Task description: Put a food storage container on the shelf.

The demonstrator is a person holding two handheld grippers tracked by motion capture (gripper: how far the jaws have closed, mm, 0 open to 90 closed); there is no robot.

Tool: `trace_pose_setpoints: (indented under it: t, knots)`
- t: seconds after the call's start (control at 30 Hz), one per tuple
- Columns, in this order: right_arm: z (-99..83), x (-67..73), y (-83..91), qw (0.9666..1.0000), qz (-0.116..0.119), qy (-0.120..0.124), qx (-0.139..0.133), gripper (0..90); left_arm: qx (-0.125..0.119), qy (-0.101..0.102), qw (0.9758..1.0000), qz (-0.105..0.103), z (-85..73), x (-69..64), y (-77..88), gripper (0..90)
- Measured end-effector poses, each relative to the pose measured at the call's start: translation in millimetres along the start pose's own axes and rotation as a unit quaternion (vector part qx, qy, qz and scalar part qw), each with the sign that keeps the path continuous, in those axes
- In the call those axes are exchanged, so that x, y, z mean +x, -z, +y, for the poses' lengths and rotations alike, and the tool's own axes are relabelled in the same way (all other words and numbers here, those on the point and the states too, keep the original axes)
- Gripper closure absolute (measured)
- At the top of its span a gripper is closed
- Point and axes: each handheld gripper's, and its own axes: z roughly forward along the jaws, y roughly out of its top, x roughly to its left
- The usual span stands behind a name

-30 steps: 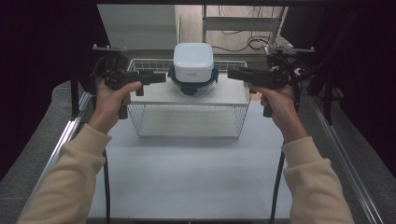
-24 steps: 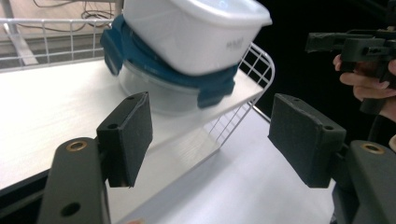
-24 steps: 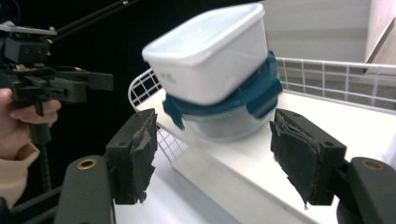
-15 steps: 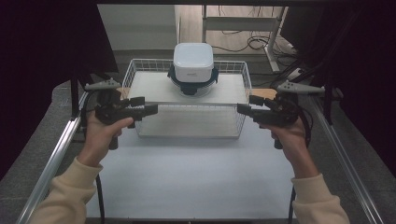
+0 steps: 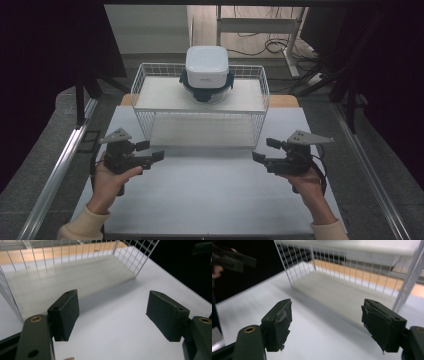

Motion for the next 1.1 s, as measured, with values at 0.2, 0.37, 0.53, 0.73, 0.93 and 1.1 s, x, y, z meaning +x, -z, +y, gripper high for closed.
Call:
trace_pose_setpoints:
  t: [0.2,0.37,0.53,0.73,0.93,1.1]
  knots:
    - [-38.7,-6.8,-9.1,0.9988,0.004,-0.038,0.032,22.5,0.017,0.009,0.9997,0.015,-27.3,4.2,-11.1,25.0]
    - [-61.7,-5.9,-17.1,0.997,0.001,-0.048,0.06,22.5,0.049,0.008,0.9984,0.028,-45.0,6.4,-21.9,24.3]
    - [-70.3,-6.4,-20.8,0.9962,-0.01,-0.047,0.073,22.5,0.052,0.002,0.9979,0.038,-48.3,5.0,-23.2,21.6]
    - [-71.6,-6.3,-21.9,0.9963,-0.014,-0.04,0.074,22.5,0.055,0.0,0.9976,0.041,-48.0,5.3,-23.9,20.3]
    - [-74.7,-6.9,-23.8,0.996,-0.018,-0.044,0.076,22.5,0.059,0.002,0.9973,0.044,-49.9,7.1,-25.5,20.1]
    - [-75.7,-7.0,-23.6,0.9967,-0.022,-0.043,0.065,22.0,0.06,0.008,0.9971,0.047,-50.2,9.8,-27.7,19.3]
